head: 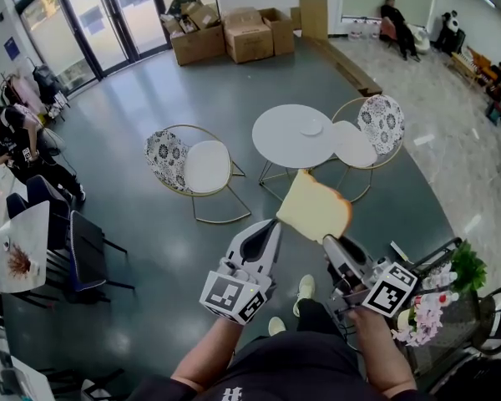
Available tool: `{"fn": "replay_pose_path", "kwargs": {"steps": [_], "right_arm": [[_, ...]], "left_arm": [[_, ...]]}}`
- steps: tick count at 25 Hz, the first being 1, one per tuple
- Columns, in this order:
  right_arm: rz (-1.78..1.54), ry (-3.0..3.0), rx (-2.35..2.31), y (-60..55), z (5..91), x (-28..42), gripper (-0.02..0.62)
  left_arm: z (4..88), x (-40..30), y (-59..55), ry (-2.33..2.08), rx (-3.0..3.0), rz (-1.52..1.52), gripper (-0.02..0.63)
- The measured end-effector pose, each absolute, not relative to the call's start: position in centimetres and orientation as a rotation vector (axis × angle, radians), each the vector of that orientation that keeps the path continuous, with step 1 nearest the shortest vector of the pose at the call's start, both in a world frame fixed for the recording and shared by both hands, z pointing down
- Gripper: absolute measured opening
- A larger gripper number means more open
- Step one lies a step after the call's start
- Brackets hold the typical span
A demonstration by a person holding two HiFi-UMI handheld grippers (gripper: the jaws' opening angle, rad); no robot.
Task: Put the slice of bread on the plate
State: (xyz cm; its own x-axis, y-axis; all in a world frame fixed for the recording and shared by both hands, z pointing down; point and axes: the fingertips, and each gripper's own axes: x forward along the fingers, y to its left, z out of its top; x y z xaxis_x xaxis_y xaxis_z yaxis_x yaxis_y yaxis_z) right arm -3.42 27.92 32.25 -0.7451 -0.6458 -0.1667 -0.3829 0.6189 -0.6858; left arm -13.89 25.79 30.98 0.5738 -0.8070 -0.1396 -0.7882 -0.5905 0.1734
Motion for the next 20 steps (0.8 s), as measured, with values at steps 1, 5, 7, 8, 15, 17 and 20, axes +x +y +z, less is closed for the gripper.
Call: {"fn": "replay_pose_path", "kwargs": {"steps": [1,5,7,8,15,17,20], "right_arm": [[-0.901,2.445,-0.818,27.6,32.2,-3.3,0.094],[-0.9,2.442,-0.803,25.9,32.3,-3.1,0.094],[-0.908,2.439,-0.794,24.8,32.6,-2.9,0.094],[-0.912,2.44,-0.79,24.2,32.6,-2.9,0.094],[-0.942,2.437,-0.765,18.6,32.8,-2.2,0.094],[-0.945,2.432,-0.769,16.6,32.9,-1.5,0.094],[-0.949,2.429,-0.773,13.7,32.8,-0.4,0.094]], "left_arm": [[31.0,-13.7,25.5,-1.373,2.707,-0.31,0.005],[31.0,-13.3,24.0,-1.377,2.717,-0.302,0.005],[31.1,-13.1,23.0,-1.383,2.719,-0.293,0.005],[31.1,-13.1,22.5,-1.388,2.719,-0.288,0.005],[31.3,-12.7,17.0,-1.426,2.699,-0.26,0.005],[31.5,-11.9,15.2,-1.42,2.702,-0.248,0.005],[31.5,-10.8,12.7,-1.413,2.702,-0.237,0.005]]}}
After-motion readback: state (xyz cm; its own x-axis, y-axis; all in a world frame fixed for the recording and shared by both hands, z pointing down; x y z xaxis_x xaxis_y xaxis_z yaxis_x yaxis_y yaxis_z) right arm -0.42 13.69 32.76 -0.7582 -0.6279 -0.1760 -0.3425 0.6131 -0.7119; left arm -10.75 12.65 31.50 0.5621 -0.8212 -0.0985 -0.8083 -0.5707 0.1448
